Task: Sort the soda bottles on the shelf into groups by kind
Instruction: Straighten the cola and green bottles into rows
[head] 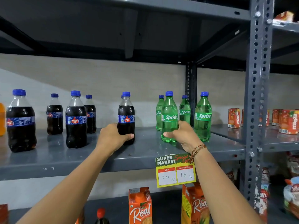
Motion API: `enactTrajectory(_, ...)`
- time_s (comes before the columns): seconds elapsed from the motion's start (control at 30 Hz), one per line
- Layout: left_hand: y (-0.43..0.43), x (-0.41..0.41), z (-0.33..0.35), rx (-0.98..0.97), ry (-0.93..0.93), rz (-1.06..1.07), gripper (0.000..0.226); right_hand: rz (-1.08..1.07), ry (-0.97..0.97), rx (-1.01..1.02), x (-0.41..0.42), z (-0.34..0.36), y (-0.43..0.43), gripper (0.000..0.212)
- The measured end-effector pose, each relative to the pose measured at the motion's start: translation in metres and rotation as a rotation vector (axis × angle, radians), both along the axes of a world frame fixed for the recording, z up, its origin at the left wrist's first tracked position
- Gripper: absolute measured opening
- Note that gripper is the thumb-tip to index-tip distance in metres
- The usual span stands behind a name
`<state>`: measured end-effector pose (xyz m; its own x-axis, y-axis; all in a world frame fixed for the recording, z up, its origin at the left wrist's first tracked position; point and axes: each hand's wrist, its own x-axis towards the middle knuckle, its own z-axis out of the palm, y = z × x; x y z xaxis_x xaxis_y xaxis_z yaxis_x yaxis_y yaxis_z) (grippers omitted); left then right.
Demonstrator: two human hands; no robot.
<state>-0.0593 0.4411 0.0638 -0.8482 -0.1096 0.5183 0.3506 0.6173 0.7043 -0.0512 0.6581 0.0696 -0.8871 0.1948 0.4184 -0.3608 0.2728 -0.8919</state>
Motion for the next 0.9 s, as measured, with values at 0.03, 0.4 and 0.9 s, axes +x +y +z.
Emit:
enactTrajectory(0.03, -0.0001, 0.0000, -0.0004, 0.005, 0.001, 0.001, 0.049, -0.003, 0.001, 0.001, 0.0010, 0.0004, -0.0001, 0.050)
enactTrajectory(0.4, -0.0012, -0.0006, -0.0022, -0.003, 0.011, -0.004, 0.055, 0.012, -0.023, -0.009, 0.0031, 0.0005, -0.0009, 0.053)
enactTrajectory(0.9, -0.0024, -0.0022, -0.0031, -0.014, 0.010, 0.000, 0.057, 0.047, -0.024, -0.046, 0.0016, -0.0001, -0.0004, 0.033)
